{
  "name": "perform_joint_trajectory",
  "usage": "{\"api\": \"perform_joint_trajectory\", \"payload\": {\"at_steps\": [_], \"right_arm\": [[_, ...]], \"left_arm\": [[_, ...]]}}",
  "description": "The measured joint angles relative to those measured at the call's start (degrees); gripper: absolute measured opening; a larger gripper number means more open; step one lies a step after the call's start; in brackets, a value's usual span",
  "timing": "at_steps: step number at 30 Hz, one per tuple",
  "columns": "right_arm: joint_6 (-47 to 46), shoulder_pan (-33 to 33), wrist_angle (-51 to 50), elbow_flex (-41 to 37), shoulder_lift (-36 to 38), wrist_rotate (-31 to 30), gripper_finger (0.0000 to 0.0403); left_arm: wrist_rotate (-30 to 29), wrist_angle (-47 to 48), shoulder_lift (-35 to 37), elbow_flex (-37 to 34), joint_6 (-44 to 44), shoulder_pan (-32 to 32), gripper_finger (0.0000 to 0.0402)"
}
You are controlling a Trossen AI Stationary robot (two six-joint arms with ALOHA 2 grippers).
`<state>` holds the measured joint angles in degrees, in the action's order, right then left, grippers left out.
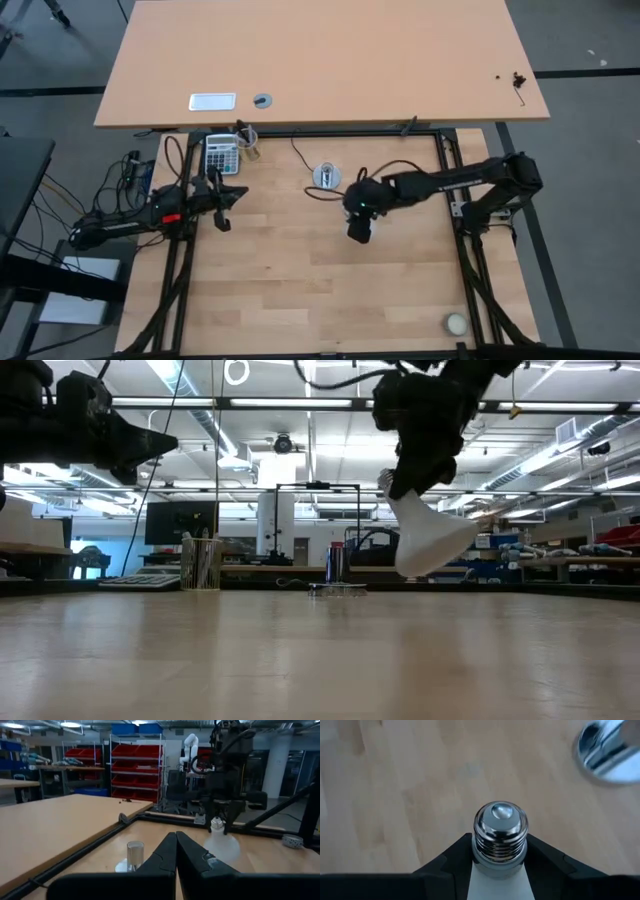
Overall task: Screw lightbulb
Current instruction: Insert the white lightbulb on the silver lamp
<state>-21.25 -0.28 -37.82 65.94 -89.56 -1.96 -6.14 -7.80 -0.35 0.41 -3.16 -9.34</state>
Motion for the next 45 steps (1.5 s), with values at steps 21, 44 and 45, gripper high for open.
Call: {"api": "perform_joint_trajectory", "payload": {"at_steps": [21, 44, 45], "right_arm": [[6.4, 2.33, 0.16, 2.59, -16.36, 9.14, 0.0185], [13.2, -0.78, -9.44, 22.15, -12.53, 2.98, 0.0241], [13.3, -0.78, -10.48, 23.19, -12.4, 2.96, 0.0237]], "left_arm": [[0.42, 1.49, -0.06, 0.02, -0.16, 0.02, 0.0008], [10.1, -2.51, -10.77, 0.08, -4.61, 0.09, 0.0033], [10.33, -2.83, -12.18, 0.22, -4.61, 0.09, 0.0039]]}}
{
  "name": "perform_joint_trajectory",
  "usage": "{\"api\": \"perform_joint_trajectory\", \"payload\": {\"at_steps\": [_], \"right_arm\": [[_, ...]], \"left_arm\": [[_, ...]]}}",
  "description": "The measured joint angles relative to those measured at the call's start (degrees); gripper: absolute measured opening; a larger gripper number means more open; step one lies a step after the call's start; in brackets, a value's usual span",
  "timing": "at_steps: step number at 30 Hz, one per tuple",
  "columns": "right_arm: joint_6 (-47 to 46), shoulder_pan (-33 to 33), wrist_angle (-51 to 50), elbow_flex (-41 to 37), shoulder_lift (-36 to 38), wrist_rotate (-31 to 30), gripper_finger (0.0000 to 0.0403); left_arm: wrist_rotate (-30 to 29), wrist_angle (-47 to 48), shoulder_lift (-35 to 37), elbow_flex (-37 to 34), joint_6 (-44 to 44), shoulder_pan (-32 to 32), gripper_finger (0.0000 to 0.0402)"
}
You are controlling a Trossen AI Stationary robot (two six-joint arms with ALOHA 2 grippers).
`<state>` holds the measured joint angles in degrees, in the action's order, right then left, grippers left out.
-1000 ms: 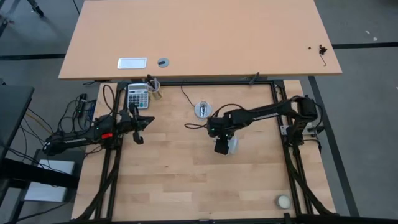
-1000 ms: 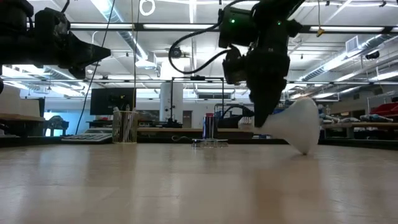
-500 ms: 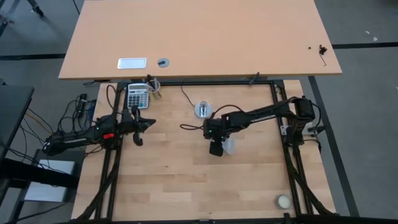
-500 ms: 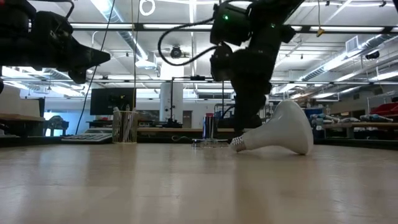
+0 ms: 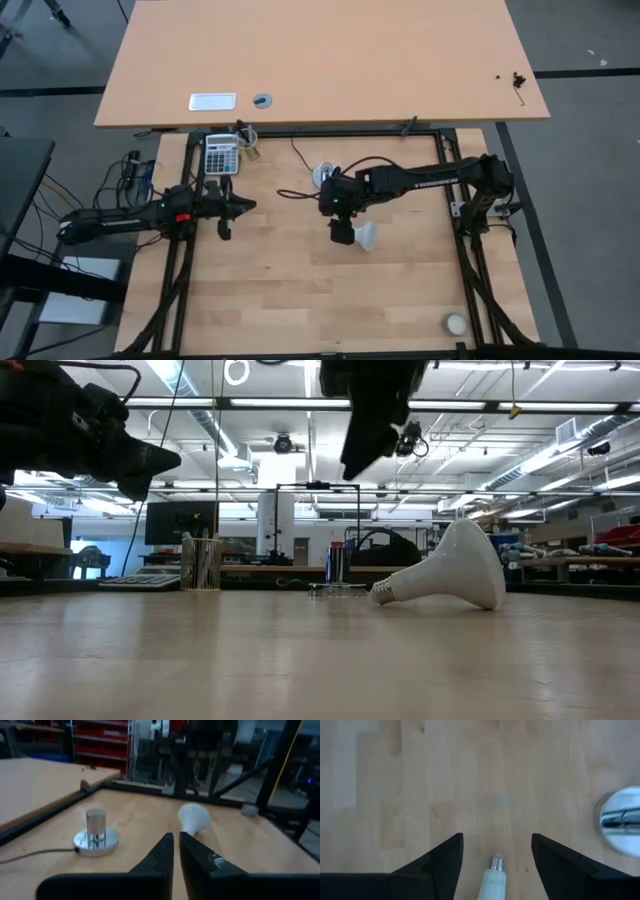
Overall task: Screw lightbulb
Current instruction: Insert the white lightbulb on the silver lamp
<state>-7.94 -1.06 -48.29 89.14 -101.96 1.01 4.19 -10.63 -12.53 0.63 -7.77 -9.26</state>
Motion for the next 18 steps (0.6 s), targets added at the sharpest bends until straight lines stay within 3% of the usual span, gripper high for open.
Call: {"api": "perform_joint_trajectory", "payload": {"at_steps": [6, 15, 18], "right_arm": [[-1.11, -0.08, -6.0, 1.64, 1.31, -2.27, 0.0185], [-6.78, -4.42, -17.32, 1.62, 3.73, -4.72, 0.0019], [-10.04, -6.88, -18.72, 0.43, 4.78, -4.6, 0.0013]], "left_arm": [[1.45, -1.47, -9.52, 3.65, 1.95, 0.01, 0.0073], [7.53, -6.4, -26.41, 11.47, 5.9, 0.07, 0.0074], [8.05, -6.2, -33.1, 15.17, 6.03, 0.63, 0.0074]]}}
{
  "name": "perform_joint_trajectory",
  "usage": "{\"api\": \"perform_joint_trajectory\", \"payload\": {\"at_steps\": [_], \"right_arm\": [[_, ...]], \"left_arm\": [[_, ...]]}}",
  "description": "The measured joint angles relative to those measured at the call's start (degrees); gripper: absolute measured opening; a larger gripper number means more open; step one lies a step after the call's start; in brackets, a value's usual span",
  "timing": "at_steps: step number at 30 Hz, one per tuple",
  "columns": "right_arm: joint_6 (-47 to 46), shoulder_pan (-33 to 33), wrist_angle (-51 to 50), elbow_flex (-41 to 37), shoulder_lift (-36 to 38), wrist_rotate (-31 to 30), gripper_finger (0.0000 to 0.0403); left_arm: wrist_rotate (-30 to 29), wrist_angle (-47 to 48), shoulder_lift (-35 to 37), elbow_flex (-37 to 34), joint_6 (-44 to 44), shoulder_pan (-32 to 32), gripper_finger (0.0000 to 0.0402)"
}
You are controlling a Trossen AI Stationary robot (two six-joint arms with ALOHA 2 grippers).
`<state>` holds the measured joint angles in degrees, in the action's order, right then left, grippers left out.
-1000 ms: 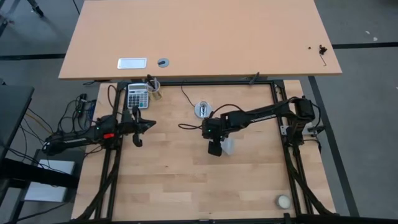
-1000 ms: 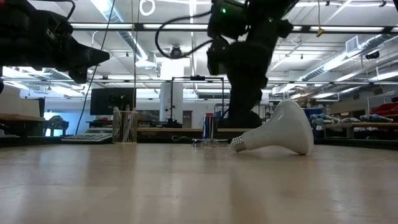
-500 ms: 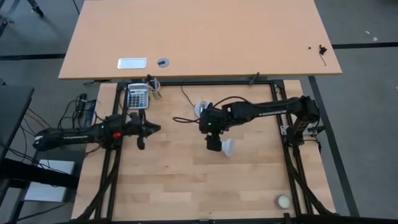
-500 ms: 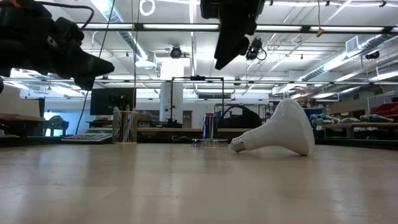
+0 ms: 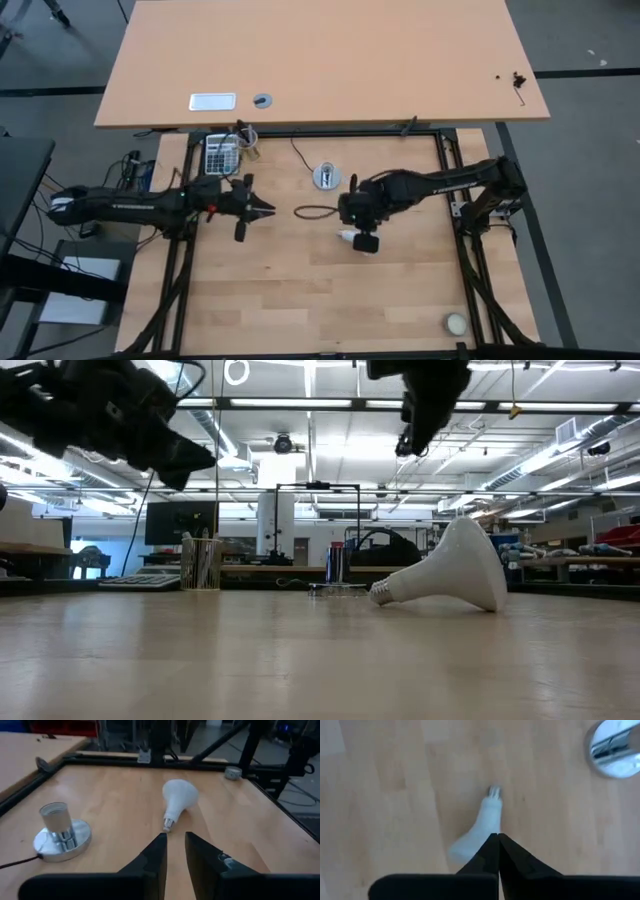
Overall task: Screw lightbulb
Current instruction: Insert the white lightbulb on the silver lamp
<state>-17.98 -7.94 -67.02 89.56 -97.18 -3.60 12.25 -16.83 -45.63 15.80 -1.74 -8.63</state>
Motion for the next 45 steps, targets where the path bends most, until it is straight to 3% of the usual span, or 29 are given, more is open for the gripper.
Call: {"api": "perform_joint_trajectory", "payload": {"at_steps": [9, 14, 20, 27, 36, 45], "right_arm": [[-13.65, -8.9, 0.6, -9.8, 2.1, -0.2, 0.0007], [-19.11, -12.38, 6.45, -16.05, 4.11, -1.31, 0.0011], [-19.59, -12.34, 18.78, -25.14, 4.58, -1.36, 0.0004], [-19.94, -11.64, 22.42, -29.4, 4.59, -2.92, 0.0005], [-16.95, -9.79, 28.08, -32.05, 4.61, -2.97, 0.0005], [-14.75, -7.91, 32.83, -34.18, 4.56, -2.67, 0.0005]], "left_arm": [[1.42, 1.95, -21.01, 13.13, 4.54, 4.51, 0.0074], [1.24, 2.17, -32.31, 20.86, 7.75, 6.87, 0.0082], [-2.09, 3.17, -43.9, 29.17, 11.49, 8.11, 0.0111], [-3.58, 9.41, -55.13, 39.09, 18.3, 9.12, 0.015], [-5.03, 16.22, -63.34, 48.82, 27.01, 10.62, 0.0191], [-4.64, 17.81, -64.54, 50.59, 28.62, 12.15, 0.0214]]}}
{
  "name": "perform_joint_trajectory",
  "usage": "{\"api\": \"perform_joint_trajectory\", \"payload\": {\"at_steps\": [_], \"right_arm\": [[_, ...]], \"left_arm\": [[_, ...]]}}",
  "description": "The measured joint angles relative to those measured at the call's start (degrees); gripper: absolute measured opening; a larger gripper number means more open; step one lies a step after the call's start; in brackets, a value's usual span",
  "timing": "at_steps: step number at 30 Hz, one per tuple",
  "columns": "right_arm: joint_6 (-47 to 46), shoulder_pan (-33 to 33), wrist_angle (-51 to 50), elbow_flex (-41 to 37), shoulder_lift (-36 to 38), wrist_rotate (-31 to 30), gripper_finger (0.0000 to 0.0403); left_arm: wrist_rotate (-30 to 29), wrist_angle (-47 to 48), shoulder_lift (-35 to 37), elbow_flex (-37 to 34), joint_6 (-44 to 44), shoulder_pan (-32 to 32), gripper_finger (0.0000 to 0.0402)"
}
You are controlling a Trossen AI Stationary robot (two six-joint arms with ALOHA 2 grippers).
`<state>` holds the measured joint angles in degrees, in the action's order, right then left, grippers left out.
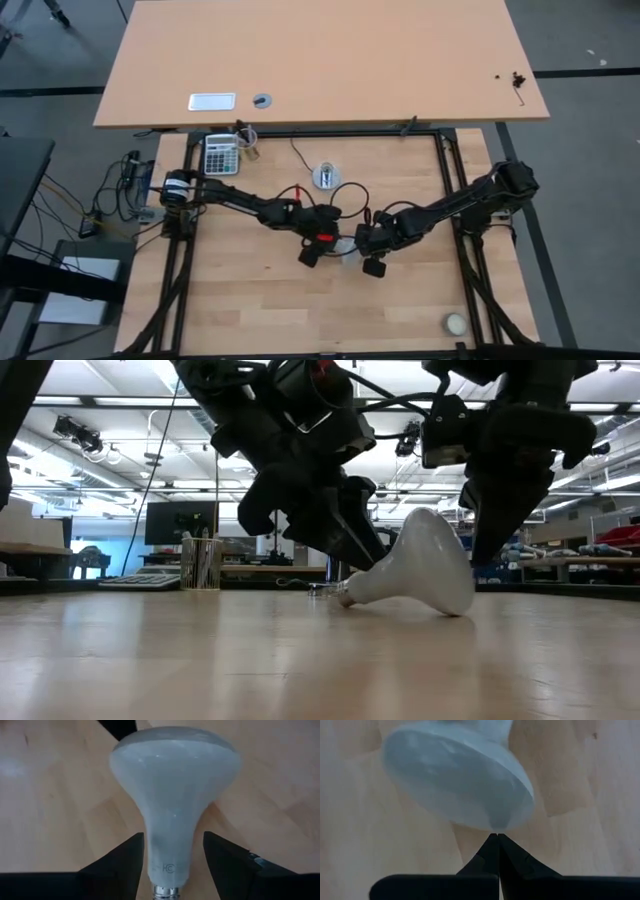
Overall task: Screw lightbulb
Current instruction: Insert the white lightbulb on the silver lamp
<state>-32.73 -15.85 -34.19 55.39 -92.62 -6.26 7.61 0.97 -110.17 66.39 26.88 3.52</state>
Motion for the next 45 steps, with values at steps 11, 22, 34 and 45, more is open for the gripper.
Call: {"api": "perform_joint_trajectory", "payload": {"at_steps": [11, 22, 34, 45], "right_arm": [[1.81, 1.93, 3.42, -0.03, 0.0, 0.07, 0.0005], [2.52, 2.16, 4.25, -0.03, 0.0, 0.02, 0.0006], [2.52, 2.12, 1.47, 1.0, 2.92, -0.44, 0.0007], [4.5, 1.62, -14.68, 9.9, 17.17, -13.48, 0.0036]], "left_arm": [[-0.33, 0.67, -2.88, 0.01, -2.03, 1.17, 0.0214], [-0.49, 1.36, -3.61, 0.02, -4.19, 1.54, 0.0194], [-0.3, 4.14, -2.81, 1.55, -6.33, 1.27, 0.0136], [-0.3, 5.22, 9.21, 2.23, -6.36, -2.47, 0.0136]]}}
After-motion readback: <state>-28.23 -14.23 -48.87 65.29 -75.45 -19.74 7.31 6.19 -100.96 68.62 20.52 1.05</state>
